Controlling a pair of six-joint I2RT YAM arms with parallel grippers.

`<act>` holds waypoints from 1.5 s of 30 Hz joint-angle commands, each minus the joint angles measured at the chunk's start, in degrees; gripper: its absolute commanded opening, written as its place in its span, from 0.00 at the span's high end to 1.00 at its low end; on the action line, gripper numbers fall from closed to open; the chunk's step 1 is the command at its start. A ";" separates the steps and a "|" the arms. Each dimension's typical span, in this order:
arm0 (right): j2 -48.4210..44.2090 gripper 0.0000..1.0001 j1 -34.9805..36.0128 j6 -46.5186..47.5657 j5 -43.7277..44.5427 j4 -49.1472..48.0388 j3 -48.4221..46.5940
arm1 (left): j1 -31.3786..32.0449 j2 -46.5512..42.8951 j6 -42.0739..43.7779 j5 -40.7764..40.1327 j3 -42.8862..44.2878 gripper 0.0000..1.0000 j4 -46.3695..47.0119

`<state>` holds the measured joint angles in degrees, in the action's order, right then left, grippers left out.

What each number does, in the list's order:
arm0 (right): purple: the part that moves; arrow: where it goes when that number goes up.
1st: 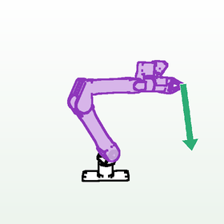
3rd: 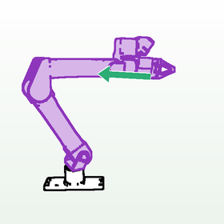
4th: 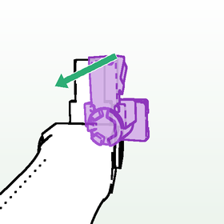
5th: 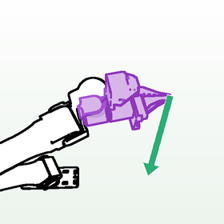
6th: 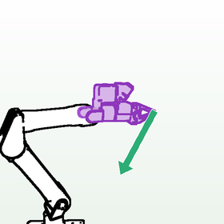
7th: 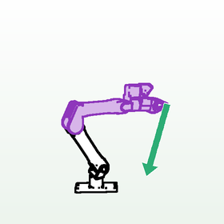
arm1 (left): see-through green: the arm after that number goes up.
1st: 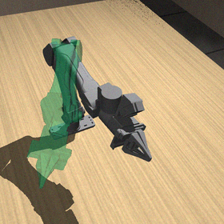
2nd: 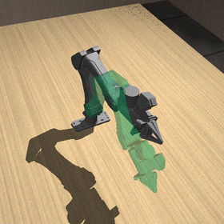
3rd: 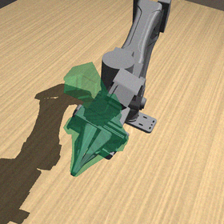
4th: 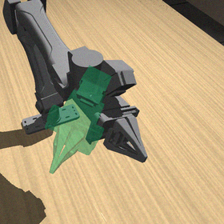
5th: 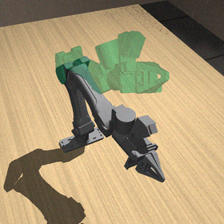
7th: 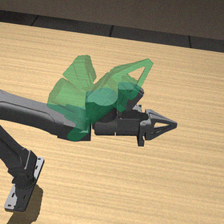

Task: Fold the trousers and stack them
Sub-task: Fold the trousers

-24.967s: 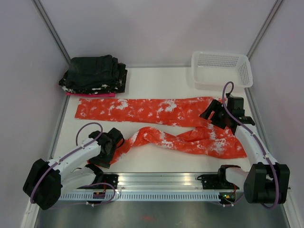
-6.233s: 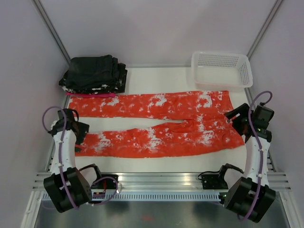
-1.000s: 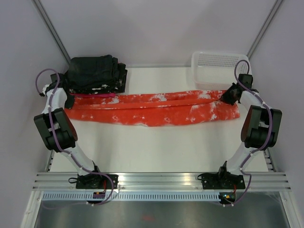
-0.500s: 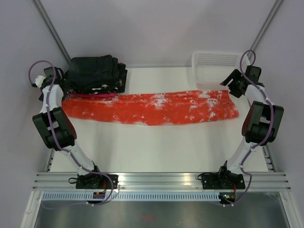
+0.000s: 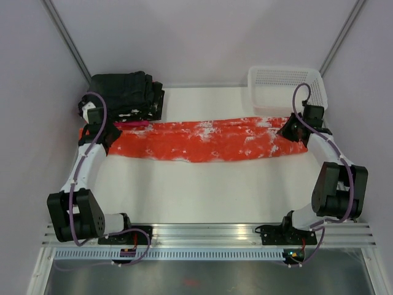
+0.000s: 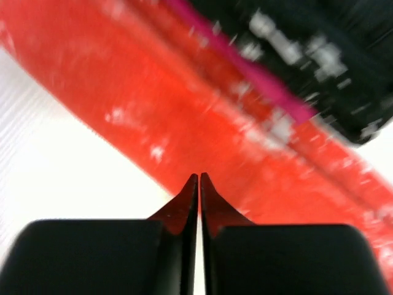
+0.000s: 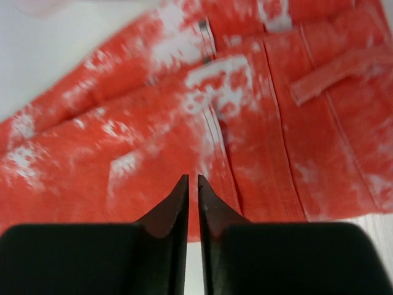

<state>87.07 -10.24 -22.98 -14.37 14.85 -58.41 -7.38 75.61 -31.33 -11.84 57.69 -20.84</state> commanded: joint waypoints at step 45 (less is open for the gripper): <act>-5.57 1.00 -7.77 -7.16 26.41 9.76 21.67 | -0.62 10.18 -6.90 -8.12 -11.53 0.98 -12.29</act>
<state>84.44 -15.77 -30.35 5.41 15.86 -40.84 -7.64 89.25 -36.25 -16.34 49.63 -29.30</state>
